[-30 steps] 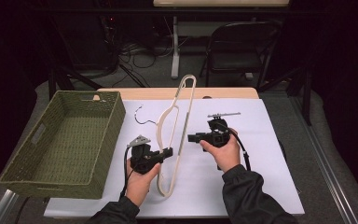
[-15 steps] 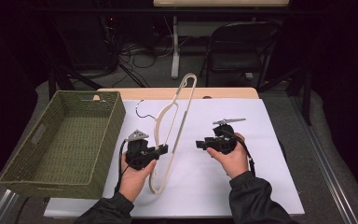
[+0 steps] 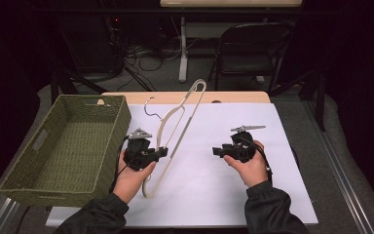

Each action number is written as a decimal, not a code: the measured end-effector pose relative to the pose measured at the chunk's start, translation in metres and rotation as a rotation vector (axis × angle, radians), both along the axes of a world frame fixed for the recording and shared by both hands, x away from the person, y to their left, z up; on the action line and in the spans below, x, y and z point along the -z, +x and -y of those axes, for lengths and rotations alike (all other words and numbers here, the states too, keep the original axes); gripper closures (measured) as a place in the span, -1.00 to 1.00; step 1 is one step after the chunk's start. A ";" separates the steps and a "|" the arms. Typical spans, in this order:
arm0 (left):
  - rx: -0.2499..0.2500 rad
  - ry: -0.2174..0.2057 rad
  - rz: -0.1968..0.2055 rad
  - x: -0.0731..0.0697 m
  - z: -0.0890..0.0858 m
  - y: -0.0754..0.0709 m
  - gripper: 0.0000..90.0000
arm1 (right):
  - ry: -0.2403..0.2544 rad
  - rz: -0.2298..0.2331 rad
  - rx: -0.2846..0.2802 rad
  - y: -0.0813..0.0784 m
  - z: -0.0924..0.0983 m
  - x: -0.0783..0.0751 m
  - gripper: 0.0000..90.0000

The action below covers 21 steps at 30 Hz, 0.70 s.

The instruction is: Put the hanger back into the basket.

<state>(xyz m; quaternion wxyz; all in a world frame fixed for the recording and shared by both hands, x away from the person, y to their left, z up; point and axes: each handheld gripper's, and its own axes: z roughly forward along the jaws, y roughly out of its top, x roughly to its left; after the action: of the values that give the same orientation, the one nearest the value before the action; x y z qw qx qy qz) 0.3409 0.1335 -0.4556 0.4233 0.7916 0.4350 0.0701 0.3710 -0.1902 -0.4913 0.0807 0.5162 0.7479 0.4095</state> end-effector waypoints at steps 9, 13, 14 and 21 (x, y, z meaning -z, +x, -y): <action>0.014 0.062 -0.017 -0.015 -0.007 0.004 0.94 | -0.045 0.008 0.003 -0.001 0.000 0.005 0.08; 0.016 0.085 -0.012 -0.028 -0.012 0.003 0.94 | -0.050 0.002 0.004 -0.002 0.001 0.005 0.08; 0.019 0.093 -0.012 -0.032 -0.014 0.003 0.94 | -0.045 0.008 0.002 -0.002 0.002 0.006 0.08; 0.011 0.126 -0.003 -0.058 -0.030 0.000 0.94 | -0.054 0.020 0.011 -0.003 0.003 0.007 0.09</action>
<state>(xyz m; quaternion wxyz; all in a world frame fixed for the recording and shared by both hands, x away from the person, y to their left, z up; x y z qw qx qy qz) 0.3408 0.1633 -0.3981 0.3724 0.8191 0.4261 0.0940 0.3676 -0.1928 -0.4981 0.1042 0.5139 0.7550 0.3937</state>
